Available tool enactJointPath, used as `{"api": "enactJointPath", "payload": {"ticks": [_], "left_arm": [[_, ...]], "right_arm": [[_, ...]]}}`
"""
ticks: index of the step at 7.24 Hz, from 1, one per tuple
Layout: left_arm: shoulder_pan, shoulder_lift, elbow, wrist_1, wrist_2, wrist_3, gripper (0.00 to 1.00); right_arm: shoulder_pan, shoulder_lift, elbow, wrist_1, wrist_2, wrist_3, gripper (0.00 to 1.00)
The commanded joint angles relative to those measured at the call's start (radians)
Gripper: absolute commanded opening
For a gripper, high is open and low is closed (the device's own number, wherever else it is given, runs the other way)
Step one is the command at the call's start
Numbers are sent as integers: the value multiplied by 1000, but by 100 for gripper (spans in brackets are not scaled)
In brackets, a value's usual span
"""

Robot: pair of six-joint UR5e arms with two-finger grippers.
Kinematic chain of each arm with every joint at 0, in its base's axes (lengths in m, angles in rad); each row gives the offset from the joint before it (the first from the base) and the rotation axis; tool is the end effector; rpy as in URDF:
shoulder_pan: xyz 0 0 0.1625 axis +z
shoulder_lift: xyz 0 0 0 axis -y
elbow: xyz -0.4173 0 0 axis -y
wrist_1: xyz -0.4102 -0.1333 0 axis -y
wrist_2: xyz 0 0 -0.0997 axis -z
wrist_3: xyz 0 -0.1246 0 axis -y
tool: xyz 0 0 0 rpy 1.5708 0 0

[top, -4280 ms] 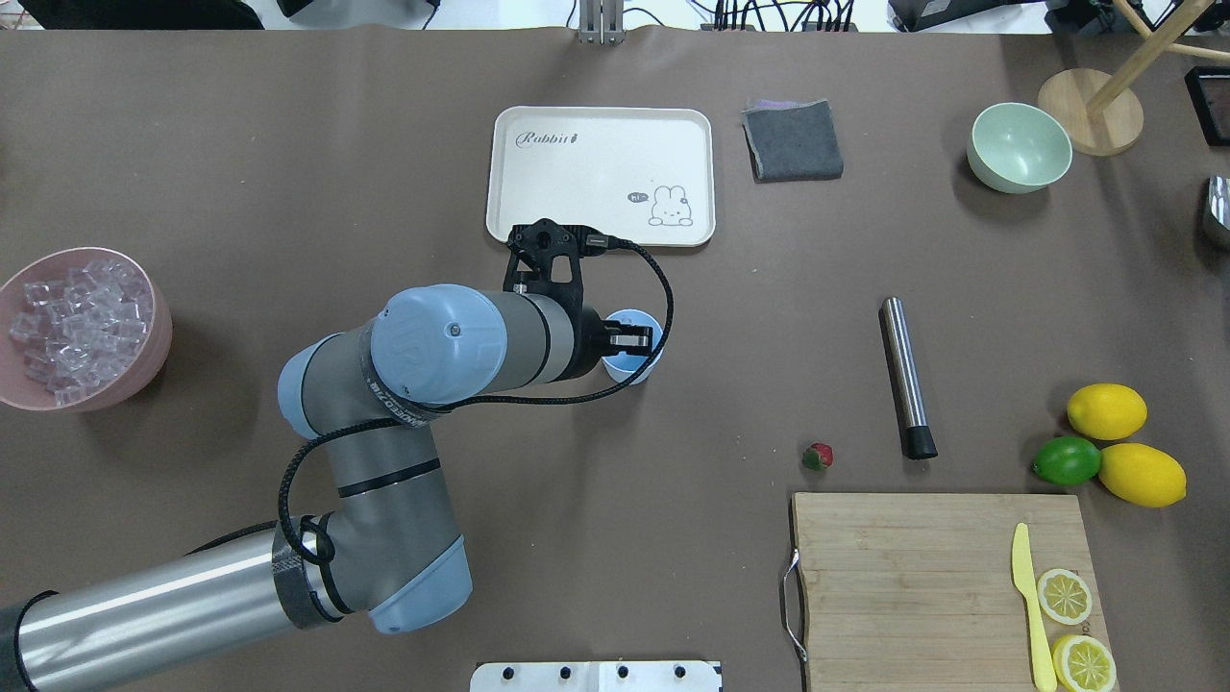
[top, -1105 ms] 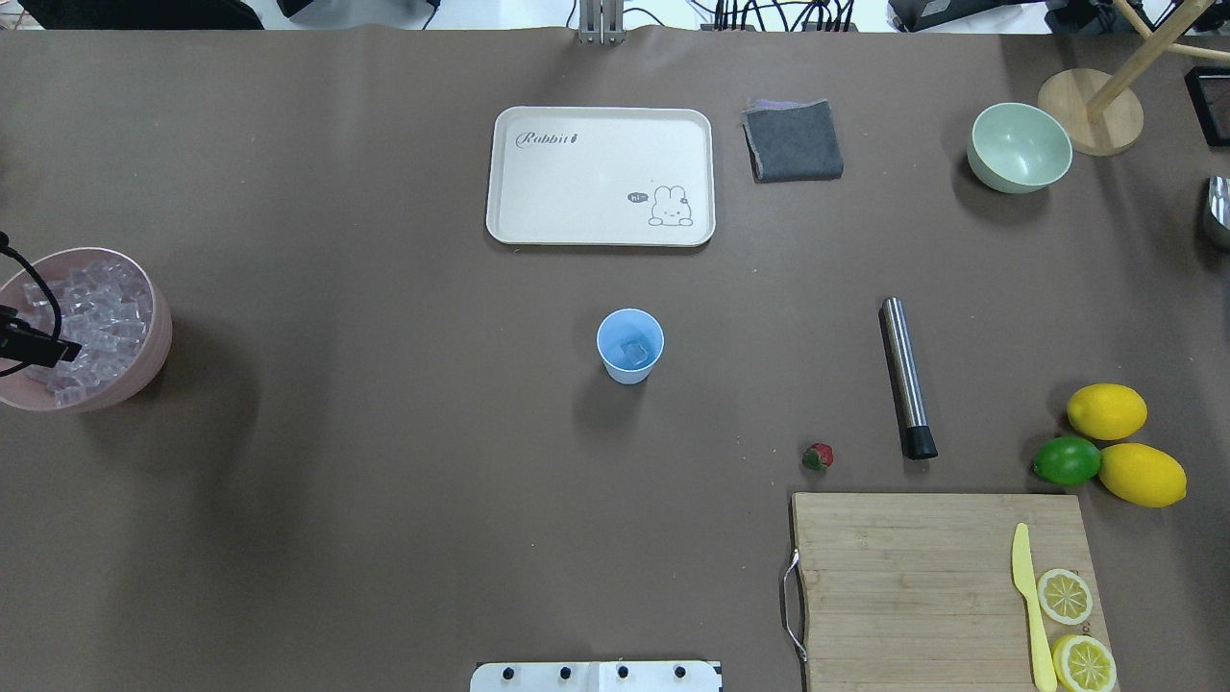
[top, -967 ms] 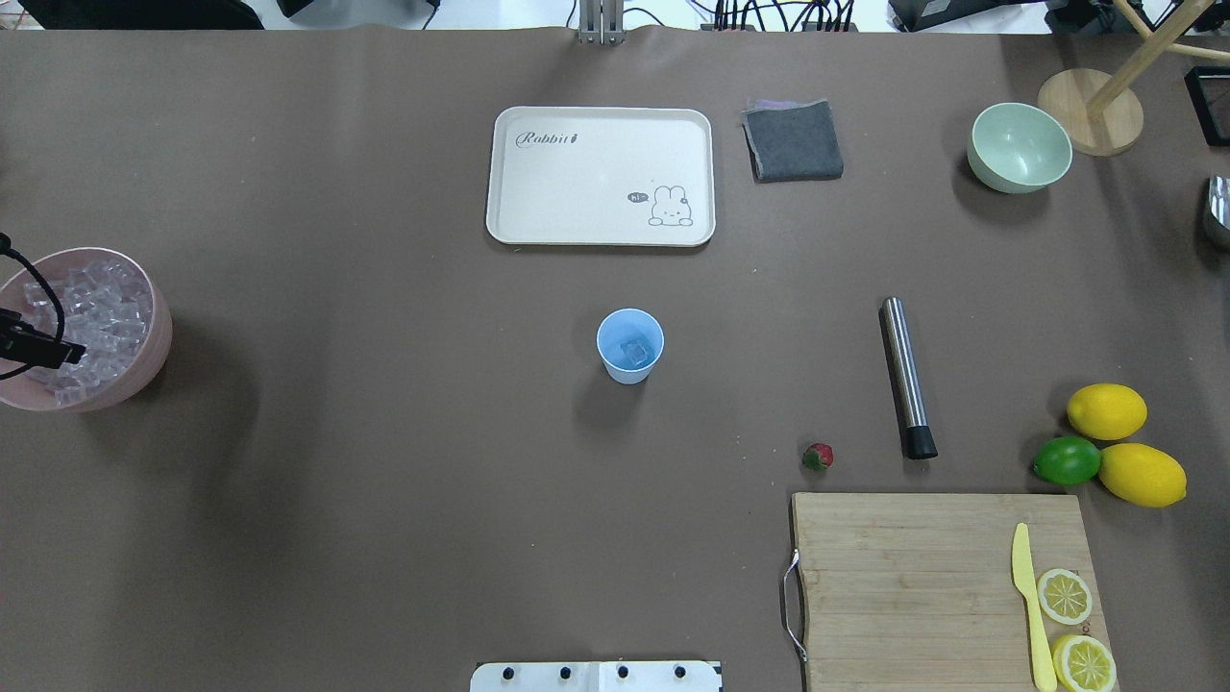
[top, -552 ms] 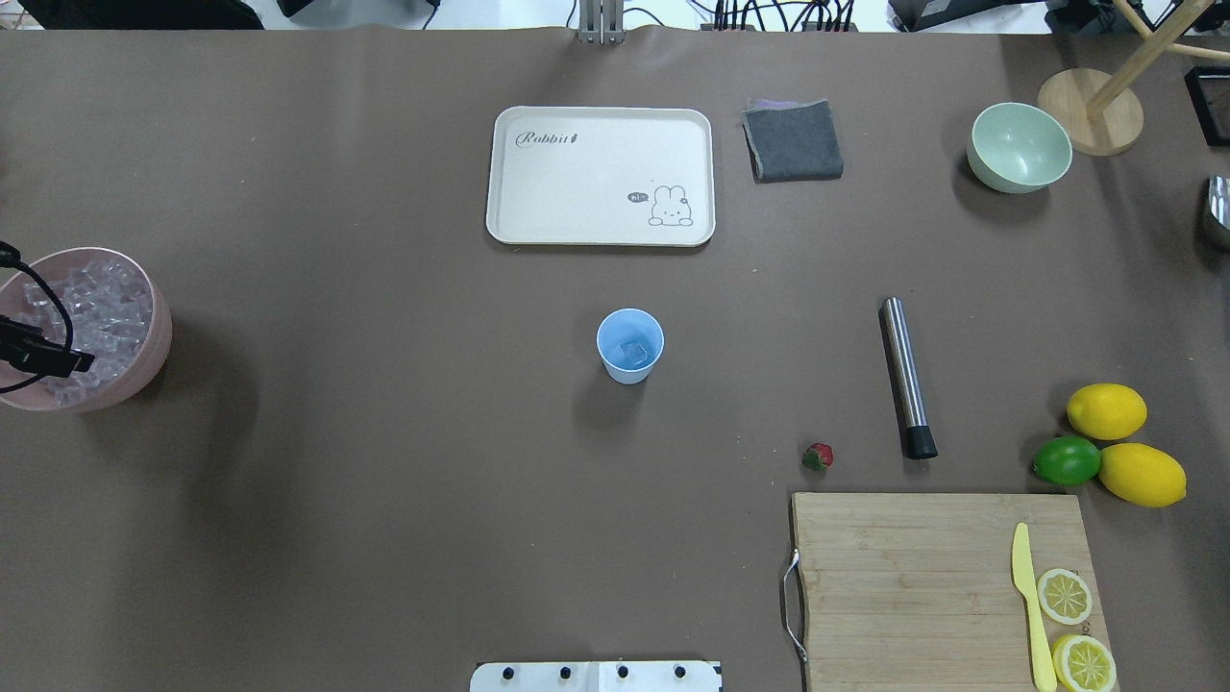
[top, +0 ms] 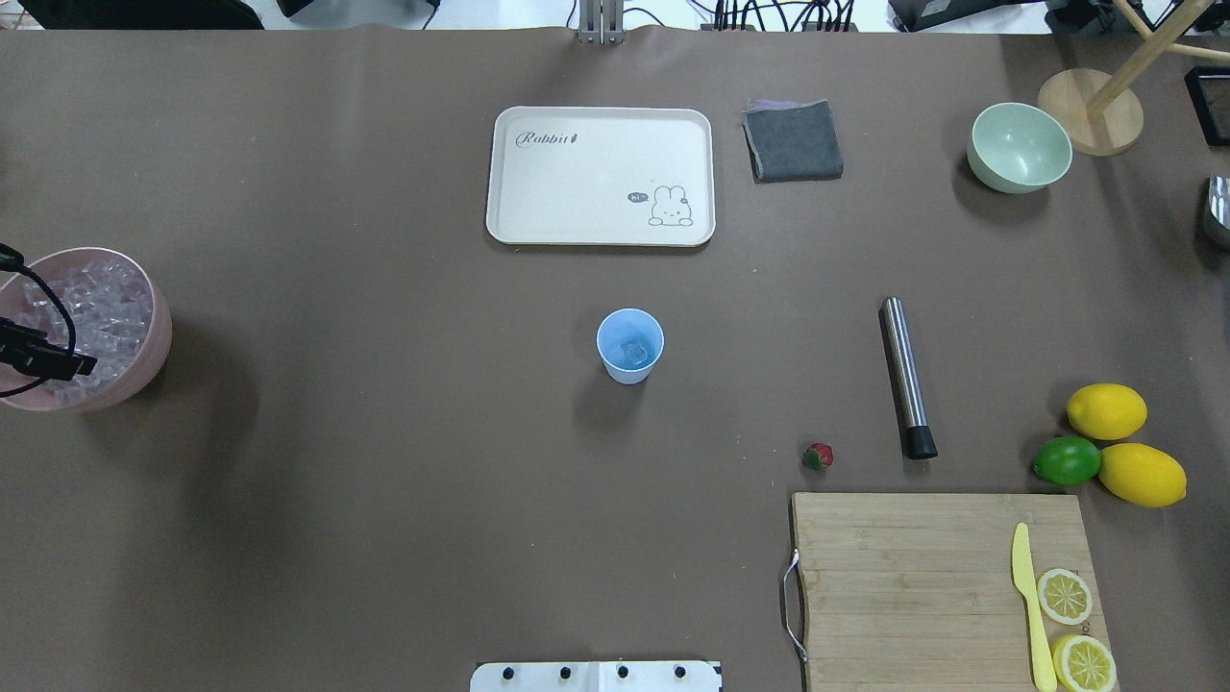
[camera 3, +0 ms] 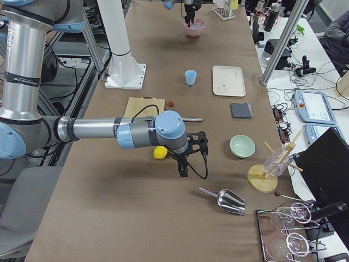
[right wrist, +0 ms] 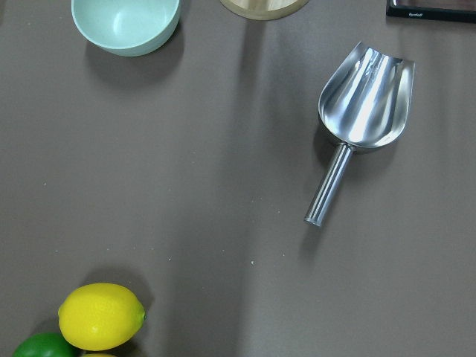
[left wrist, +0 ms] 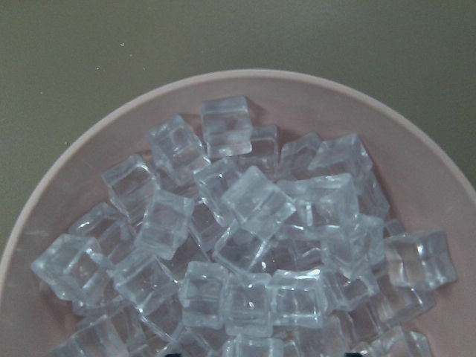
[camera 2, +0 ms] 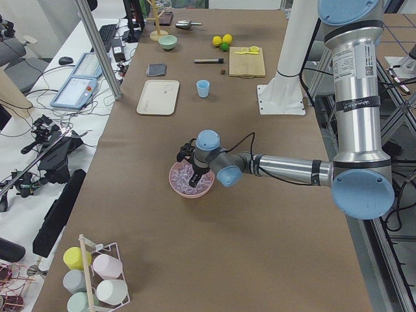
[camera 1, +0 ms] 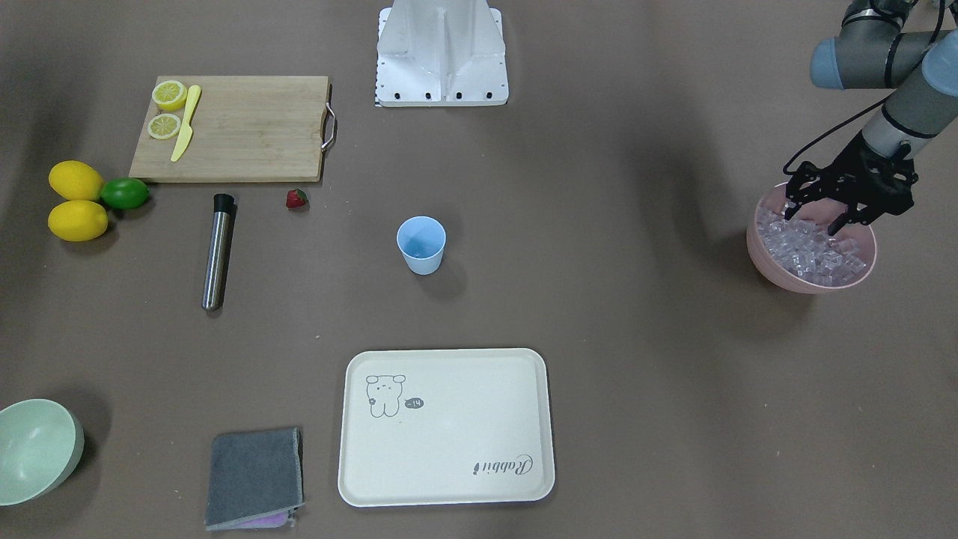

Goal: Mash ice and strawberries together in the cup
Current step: 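Lower the left gripper and grasp another ice cube in the bowl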

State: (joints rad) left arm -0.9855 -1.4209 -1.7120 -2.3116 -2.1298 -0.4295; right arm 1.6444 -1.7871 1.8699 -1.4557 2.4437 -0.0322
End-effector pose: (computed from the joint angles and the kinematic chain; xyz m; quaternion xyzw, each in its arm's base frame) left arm 0.2161 -0.4478 0.5906 0.1755 0.3923 0.1683 0.8871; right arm 0.0696 -0.4288 0.5951 0.1116 -0.4153 -0.0231 0.9025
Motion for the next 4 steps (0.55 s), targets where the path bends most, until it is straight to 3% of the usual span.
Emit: {"api": "enactJointPath", "payload": {"ticks": [1,4], "left_arm": [[7,0,2,0,1,0,78],[8,0,9,-12,2,3,72]], "right_arm": [[0,0,0,0,0,0,100],[0,0,0,0,0,0,100]]}}
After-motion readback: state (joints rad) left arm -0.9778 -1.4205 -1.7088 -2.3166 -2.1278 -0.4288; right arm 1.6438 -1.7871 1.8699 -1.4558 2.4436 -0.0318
